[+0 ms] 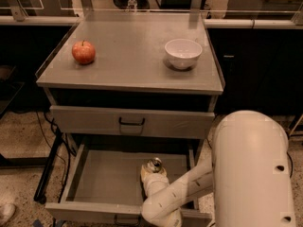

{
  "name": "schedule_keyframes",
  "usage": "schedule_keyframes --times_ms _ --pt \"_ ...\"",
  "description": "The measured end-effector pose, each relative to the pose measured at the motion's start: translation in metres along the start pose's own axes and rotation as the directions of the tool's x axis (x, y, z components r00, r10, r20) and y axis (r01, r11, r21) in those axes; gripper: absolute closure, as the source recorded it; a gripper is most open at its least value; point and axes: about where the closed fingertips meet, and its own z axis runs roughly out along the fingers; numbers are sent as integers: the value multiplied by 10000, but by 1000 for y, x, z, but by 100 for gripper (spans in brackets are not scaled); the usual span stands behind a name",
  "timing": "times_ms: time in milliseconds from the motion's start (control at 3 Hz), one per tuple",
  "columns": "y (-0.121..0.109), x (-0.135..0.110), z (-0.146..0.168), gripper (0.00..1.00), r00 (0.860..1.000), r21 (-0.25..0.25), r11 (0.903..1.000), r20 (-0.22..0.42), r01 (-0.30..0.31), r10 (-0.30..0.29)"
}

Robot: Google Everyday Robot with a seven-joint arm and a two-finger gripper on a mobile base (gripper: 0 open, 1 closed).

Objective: Place 7up can into middle drawer

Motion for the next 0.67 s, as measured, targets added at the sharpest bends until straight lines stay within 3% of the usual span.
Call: schedule_keyframes --times_ms 667 --pt "-9 -13 9 100 9982 736 9972 562 159 -201"
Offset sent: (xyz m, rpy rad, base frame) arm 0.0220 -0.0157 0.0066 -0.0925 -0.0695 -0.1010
